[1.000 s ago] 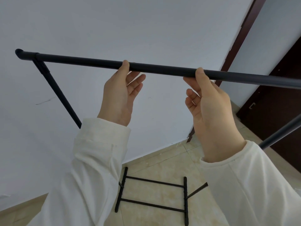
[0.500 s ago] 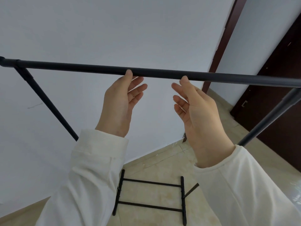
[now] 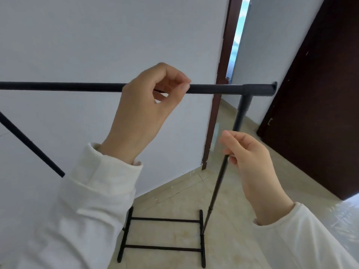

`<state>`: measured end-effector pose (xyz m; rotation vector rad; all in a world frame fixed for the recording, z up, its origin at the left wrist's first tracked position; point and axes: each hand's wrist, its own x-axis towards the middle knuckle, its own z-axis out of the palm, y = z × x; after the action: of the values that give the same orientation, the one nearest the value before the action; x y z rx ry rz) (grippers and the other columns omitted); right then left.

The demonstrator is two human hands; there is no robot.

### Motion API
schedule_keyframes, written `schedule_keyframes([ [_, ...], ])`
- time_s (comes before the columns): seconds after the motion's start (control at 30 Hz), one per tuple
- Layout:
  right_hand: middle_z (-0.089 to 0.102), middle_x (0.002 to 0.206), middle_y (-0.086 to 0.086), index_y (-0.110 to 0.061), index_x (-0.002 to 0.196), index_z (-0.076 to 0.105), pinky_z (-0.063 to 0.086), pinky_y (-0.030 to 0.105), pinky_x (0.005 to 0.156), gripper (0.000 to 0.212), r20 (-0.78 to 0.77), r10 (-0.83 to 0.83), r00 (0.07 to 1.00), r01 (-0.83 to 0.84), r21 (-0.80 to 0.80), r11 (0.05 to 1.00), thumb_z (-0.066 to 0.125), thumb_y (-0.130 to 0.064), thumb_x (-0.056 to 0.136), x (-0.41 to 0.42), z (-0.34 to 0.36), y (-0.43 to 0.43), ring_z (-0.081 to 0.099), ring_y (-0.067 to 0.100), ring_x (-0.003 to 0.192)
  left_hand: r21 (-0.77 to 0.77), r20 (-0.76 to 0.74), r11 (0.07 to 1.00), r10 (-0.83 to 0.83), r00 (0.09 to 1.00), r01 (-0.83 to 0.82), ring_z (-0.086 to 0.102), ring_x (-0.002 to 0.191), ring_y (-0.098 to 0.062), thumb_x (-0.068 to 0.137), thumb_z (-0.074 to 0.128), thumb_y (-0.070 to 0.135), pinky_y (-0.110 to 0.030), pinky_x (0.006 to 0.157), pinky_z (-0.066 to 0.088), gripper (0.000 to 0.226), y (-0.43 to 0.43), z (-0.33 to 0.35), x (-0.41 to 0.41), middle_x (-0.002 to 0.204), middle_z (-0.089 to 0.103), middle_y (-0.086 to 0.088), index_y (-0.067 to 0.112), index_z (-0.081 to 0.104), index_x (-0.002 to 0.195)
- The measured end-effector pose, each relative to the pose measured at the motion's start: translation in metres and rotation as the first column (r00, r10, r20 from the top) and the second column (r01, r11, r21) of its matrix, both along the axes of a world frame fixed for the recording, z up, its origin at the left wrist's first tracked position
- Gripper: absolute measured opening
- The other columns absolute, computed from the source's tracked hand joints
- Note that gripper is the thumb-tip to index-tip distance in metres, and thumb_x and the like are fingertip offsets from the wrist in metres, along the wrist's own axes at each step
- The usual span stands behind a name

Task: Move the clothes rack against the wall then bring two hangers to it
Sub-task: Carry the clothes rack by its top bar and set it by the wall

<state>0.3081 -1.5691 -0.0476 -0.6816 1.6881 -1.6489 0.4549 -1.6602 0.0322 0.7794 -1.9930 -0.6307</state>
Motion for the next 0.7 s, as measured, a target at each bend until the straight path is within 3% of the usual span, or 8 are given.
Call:
schedule_keyframes([
  [0.13, 0.061, 0.074, -0.011, -0.027, 0.078, 0.062, 0.046, 0.013, 0.063, 0.004, -0.108, -0.115, 0.988, 0.114, -0.011, 0.993, 0.065, -0.029, 0.079, -0.031, -0.015, 0.018, 0.055, -0.003, 0.062, -0.220, 0.227, 0.975, 0.051, 0.973, 0.001, 0.057, 0.092, -0.004, 0.084, 0.058, 0.034, -0.014, 0.082, 0.044, 0.019, 0.003, 0.024, -0.033, 0.093, 0.060, 0.015, 0.026, 0.063, 0.100],
  [0.27, 0.060, 0.080, -0.014, -0.024, 0.088, 0.060, 0.045, 0.007, 0.055, 0.013, -0.191, -0.124, 0.974, 0.126, -0.002, 0.992, 0.067, -0.029, 0.078, -0.048, -0.026, 0.017, 0.053, 0.003, 0.067, -0.216, 0.464, 0.973, 0.023, 0.886, 0.087, 0.053, 0.100, -0.005, 0.080, 0.059, 0.042, -0.022, 0.089, 0.039, 0.031, -0.001, 0.033, -0.053, 0.106, 0.058, 0.012, 0.032, 0.061, 0.109],
  [0.47, 0.061, 0.088, -0.020, -0.026, 0.100, 0.062, 0.043, 0.005, 0.061, 0.023, -0.293, -0.049, 0.955, 0.055, 0.012, 0.998, 0.068, -0.028, 0.078, -0.058, -0.038, 0.005, 0.053, 0.001, 0.073, -0.140, 0.526, 0.984, -0.020, 0.850, 0.110, 0.057, 0.095, -0.006, 0.079, 0.062, 0.038, -0.028, 0.088, 0.044, 0.020, -0.005, 0.029, -0.066, 0.096, 0.061, 0.017, 0.036, 0.064, 0.098],
  [0.57, 0.063, 0.087, -0.020, -0.027, 0.098, 0.063, 0.040, -0.002, 0.062, 0.020, -0.333, -0.012, 0.943, 0.012, -0.004, 1.000, 0.067, -0.025, 0.079, -0.060, -0.040, -0.002, 0.054, -0.009, 0.067, -0.132, 0.533, 0.987, -0.008, 0.846, 0.093, 0.059, 0.091, -0.007, 0.080, 0.063, 0.035, -0.029, 0.086, 0.045, 0.016, -0.011, 0.027, -0.068, 0.090, 0.061, 0.018, 0.035, 0.065, 0.096],
  [0.7, 0.065, 0.089, -0.015, -0.027, 0.094, 0.066, 0.040, 0.000, 0.061, 0.017, -0.368, 0.006, 0.930, -0.015, -0.023, 1.000, 0.067, -0.020, 0.079, -0.060, -0.044, -0.009, 0.051, -0.016, 0.064, -0.147, 0.544, 0.986, 0.010, 0.839, 0.083, 0.060, 0.088, -0.012, 0.079, 0.064, 0.034, -0.039, 0.088, 0.047, 0.015, -0.017, 0.026, -0.069, 0.084, 0.062, 0.018, 0.032, 0.069, 0.093],
])
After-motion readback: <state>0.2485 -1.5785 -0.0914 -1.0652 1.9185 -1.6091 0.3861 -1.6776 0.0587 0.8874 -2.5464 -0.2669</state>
